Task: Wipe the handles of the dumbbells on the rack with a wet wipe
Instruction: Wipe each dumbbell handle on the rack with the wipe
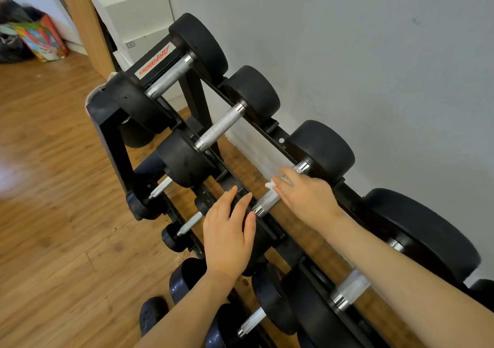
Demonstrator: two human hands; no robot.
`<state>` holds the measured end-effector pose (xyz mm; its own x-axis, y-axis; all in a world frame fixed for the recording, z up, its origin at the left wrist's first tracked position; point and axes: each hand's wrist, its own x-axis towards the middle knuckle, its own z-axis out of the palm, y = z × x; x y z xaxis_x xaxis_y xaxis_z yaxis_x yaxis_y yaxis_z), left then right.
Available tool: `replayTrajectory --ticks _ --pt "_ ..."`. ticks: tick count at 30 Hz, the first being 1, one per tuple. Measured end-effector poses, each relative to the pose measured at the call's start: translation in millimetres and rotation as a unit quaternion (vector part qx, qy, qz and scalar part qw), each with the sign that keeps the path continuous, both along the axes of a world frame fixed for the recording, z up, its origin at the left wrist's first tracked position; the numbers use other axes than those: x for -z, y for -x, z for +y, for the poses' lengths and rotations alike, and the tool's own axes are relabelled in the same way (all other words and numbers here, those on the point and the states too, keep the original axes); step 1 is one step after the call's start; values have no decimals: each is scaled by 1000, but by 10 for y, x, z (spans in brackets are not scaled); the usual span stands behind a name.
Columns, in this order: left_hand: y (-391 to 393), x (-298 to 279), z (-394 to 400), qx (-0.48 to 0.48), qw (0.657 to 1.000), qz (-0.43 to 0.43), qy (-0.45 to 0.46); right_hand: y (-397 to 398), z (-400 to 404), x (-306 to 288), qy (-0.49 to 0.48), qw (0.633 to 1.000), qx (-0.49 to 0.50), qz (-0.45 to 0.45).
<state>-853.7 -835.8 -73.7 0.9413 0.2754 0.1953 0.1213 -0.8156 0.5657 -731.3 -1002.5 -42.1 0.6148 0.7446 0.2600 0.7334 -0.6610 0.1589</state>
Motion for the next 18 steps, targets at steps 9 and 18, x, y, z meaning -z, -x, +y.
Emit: replayTrajectory --ticks 9,18 --pt "-20 10 4 3 1000 -17 -5 -74 -4 12 -71 992 -91 49" --pt "-18 30 -8 0 1000 -21 -3 -287 -29 -21 -67 981 -119 139"
